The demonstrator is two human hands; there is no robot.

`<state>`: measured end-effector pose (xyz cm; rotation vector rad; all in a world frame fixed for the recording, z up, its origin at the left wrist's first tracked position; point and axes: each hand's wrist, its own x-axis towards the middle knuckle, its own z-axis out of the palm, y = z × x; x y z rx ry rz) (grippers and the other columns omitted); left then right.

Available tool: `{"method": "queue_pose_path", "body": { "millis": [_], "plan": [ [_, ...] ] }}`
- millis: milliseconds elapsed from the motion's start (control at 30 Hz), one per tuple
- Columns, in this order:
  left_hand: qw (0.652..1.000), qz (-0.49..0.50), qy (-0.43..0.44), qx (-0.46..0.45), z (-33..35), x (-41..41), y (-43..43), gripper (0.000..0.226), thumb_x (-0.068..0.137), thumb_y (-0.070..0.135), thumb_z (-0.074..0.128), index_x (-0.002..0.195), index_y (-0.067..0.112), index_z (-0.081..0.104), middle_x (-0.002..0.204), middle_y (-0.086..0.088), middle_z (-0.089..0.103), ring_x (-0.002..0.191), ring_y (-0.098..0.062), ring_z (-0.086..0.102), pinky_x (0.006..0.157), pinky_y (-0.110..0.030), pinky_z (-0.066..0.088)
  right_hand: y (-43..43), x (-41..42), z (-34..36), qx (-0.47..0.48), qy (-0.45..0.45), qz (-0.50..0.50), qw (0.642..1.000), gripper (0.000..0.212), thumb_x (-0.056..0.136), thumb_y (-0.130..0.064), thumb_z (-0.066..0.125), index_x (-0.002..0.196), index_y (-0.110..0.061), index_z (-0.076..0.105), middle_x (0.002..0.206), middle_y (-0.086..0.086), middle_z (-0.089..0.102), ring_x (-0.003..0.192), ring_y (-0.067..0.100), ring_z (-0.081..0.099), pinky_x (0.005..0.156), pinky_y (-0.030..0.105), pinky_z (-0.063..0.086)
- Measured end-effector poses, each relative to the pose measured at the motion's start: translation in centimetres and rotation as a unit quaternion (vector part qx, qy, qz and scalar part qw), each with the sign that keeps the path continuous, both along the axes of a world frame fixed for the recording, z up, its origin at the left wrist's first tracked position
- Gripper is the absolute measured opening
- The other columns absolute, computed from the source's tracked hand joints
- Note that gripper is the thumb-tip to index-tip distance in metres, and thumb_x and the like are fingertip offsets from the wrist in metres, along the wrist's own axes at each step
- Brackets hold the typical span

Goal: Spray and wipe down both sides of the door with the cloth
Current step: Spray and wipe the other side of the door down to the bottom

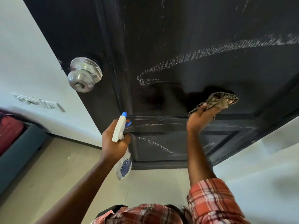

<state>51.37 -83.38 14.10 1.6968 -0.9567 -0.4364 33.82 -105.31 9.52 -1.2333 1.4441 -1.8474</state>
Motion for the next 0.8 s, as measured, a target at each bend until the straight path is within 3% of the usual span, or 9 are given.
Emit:
{"method": "queue_pose_path", "body": {
  "millis": [100,200,267,333,400,533,667,733,800],
  "plan": [
    [1.0,0.002,0.006,0.003,0.1,0.3,0.1,0.05,0.08,-0.006,0.069,0.111,0.027,0.049,0.087,0.014,0.053,0.078,-0.015,0.058,0.062,-0.012,0.044,2.7,4.5,-0.2,-0.055,0.091,0.04,0.994,0.066,0.103,-0.03,0.031,0.146,0.016,0.011,0.154,0.036,0.011,0.145,0.043,0.015,0.121,0.039,0.009],
    [1.0,0.01,-0.017,-0.011,0.5,1.4,0.3,0.047,0.077,-0.01,0.068,0.107,0.023,0.055,0.081,0.008,0.056,0.072,-0.016,0.059,0.06,-0.019,0.046,7.0,11.8,0.0,-0.153,0.243,0.117,0.951,0.061,0.096,-0.01,0.042,0.15,-0.001,0.015,0.157,0.021,0.012,0.147,0.037,0.003,0.122,0.042,0.001],
    [0.999,0.019,-0.038,-0.019,0.9,2.1,0.3,0.045,0.074,-0.013,0.068,0.107,0.017,0.058,0.077,0.005,0.056,0.068,-0.013,0.057,0.056,-0.018,0.044,9.4,15.8,0.1,-0.203,0.318,0.139,0.916,0.051,0.1,-0.01,0.034,0.148,-0.006,0.02,0.157,0.016,0.019,0.148,0.033,-0.003,0.121,0.045,0.0],
    [0.998,0.027,-0.05,-0.018,1.3,2.5,0.3,0.045,0.074,-0.012,0.069,0.107,0.015,0.057,0.08,0.002,0.055,0.07,-0.014,0.055,0.058,-0.016,0.041,10.0,17.2,0.2,-0.218,0.358,0.125,0.899,0.044,0.107,-0.026,0.017,0.145,-0.006,0.026,0.153,0.018,0.032,0.146,0.037,0.01,0.12,0.047,0.006],
    [0.998,0.019,-0.059,-0.022,1.3,2.7,0.1,0.045,0.074,-0.012,0.069,0.104,0.019,0.056,0.079,0.002,0.055,0.071,-0.014,0.055,0.06,-0.02,0.041,9.0,16.1,0.4,-0.225,0.393,0.098,0.886,0.044,0.101,-0.018,0.029,0.144,-0.007,0.028,0.15,0.017,0.038,0.14,0.038,0.022,0.119,0.049,0.013],
    [1.0,0.002,-0.027,-0.015,1.4,1.7,-0.7,0.049,0.079,-0.007,0.069,0.108,0.028,0.051,0.091,0.002,0.056,0.079,-0.013,0.057,0.066,-0.017,0.044,4.8,8.5,1.0,-0.157,0.303,0.036,0.939,0.063,0.092,-0.004,0.045,0.15,-0.003,0.02,0.155,0.015,0.025,0.144,0.033,0.012,0.115,0.053,0.017],
    [0.999,0.001,0.017,-0.038,2.7,0.6,-1.7,0.049,0.083,-0.006,0.066,0.109,0.032,0.048,0.092,0.009,0.055,0.081,-0.016,0.058,0.066,-0.015,0.045,0.6,1.0,2.9,-0.078,0.142,0.005,0.987,0.061,0.099,-0.016,0.034,0.148,0.01,0.01,0.156,0.031,0.009,0.146,0.045,0.006,0.121,0.047,0.006],
    [0.999,-0.001,0.021,-0.05,3.3,0.6,-2.0,0.048,0.083,-0.006,0.066,0.108,0.032,0.05,0.092,0.008,0.057,0.083,-0.019,0.059,0.066,-0.016,0.047,0.6,1.1,4.0,-0.043,0.084,0.006,0.996,0.063,0.1,-0.015,0.037,0.148,0.013,0.004,0.156,0.033,0.004,0.146,0.046,0.004,0.122,0.044,0.005],
    [0.998,-0.003,0.021,-0.058,4.0,0.7,-2.0,0.048,0.082,-0.005,0.067,0.107,0.033,0.051,0.092,0.01,0.058,0.085,-0.023,0.06,0.071,-0.022,0.051,1.8,3.7,5.0,-0.073,0.105,0.019,0.992,0.061,0.099,-0.009,0.041,0.149,0.01,0.01,0.157,0.03,0.007,0.147,0.042,0.004,0.122,0.041,0.003]
  ]
}}
